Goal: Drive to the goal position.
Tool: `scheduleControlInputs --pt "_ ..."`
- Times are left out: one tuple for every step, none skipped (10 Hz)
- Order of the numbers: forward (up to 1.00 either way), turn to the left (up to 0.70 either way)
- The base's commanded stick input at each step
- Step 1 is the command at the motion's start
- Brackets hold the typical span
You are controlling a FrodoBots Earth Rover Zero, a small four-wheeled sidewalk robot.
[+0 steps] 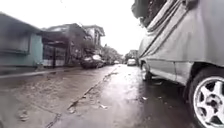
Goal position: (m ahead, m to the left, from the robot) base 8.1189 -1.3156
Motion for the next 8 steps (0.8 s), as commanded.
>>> scheduleControlInputs --pt "1.0 0.0" --pt "1.0 0.0" --pt "1.0 0.0" --pt "1.0 -0.26" --pt "1.0 -0.24" --pt "1.0 -0.08" --pt "1.0 0.0" --pt "1.0 0.0"
